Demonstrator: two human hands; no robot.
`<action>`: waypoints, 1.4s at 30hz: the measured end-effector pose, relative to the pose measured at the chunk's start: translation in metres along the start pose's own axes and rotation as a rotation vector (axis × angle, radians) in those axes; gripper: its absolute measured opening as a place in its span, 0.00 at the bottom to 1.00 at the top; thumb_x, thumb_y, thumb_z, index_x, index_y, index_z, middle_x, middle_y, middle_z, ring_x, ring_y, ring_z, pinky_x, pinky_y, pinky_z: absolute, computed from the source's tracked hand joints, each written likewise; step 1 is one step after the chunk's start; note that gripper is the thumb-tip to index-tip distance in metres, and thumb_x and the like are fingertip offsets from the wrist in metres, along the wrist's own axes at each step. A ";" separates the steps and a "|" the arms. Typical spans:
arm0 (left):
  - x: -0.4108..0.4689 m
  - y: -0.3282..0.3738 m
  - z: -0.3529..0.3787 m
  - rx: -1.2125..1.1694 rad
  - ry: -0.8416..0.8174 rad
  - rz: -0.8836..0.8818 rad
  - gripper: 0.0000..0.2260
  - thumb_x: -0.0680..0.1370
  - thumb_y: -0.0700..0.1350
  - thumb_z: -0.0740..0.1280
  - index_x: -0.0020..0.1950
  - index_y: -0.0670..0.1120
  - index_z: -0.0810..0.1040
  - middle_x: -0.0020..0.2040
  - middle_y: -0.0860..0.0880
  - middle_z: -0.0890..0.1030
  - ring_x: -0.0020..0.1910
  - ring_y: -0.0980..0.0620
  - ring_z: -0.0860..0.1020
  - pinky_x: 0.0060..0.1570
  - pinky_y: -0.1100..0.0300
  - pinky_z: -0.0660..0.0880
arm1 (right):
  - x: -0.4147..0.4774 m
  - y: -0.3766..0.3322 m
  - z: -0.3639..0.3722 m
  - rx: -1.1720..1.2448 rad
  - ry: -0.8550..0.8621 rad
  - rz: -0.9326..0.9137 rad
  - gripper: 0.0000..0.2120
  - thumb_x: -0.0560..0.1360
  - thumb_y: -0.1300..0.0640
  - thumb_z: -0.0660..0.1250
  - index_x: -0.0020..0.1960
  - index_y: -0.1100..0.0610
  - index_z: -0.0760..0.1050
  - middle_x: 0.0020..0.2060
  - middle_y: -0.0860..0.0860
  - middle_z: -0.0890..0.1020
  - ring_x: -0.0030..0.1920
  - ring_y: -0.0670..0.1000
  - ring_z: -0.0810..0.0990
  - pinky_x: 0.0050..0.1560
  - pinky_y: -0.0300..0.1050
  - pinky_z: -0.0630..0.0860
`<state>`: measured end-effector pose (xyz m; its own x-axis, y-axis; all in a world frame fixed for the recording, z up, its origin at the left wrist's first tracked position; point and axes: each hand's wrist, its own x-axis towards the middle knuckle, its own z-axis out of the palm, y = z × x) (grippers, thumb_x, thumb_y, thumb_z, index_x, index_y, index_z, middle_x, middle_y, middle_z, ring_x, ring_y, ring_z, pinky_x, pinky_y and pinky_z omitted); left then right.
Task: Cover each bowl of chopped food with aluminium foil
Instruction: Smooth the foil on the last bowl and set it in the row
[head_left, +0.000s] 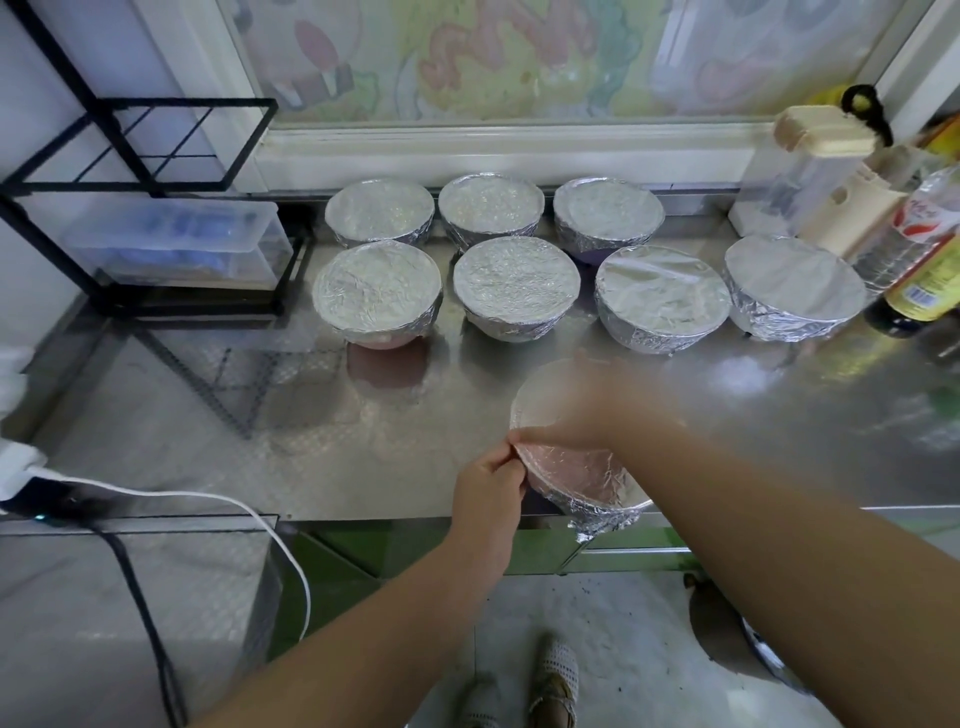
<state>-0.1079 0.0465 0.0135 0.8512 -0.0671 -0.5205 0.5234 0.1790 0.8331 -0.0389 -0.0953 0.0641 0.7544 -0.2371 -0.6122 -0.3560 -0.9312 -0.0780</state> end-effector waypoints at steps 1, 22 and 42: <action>0.004 0.000 0.001 0.050 -0.017 0.028 0.15 0.82 0.38 0.61 0.55 0.53 0.85 0.54 0.42 0.85 0.55 0.49 0.80 0.66 0.44 0.73 | 0.004 0.000 0.000 -0.003 0.000 0.025 0.84 0.29 0.10 0.49 0.77 0.41 0.24 0.80 0.56 0.35 0.79 0.68 0.37 0.71 0.79 0.52; 0.029 -0.005 0.027 0.241 0.212 0.274 0.13 0.85 0.39 0.54 0.57 0.48 0.78 0.37 0.53 0.80 0.28 0.65 0.77 0.28 0.69 0.73 | 0.017 0.022 -0.006 -0.054 0.007 -0.111 0.83 0.29 0.10 0.53 0.77 0.38 0.27 0.80 0.56 0.35 0.79 0.68 0.39 0.72 0.78 0.49; 0.017 0.026 -0.022 0.527 -0.069 0.182 0.06 0.75 0.43 0.73 0.50 0.48 0.79 0.45 0.53 0.84 0.43 0.59 0.81 0.44 0.68 0.78 | 0.013 0.010 -0.019 -0.210 -0.058 -0.255 0.75 0.41 0.14 0.63 0.76 0.34 0.27 0.80 0.50 0.31 0.78 0.68 0.32 0.68 0.85 0.49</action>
<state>-0.0804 0.0711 0.0218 0.9209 -0.1477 -0.3608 0.3007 -0.3201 0.8984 -0.0221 -0.1130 0.0706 0.7696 0.0212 -0.6382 -0.0343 -0.9966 -0.0743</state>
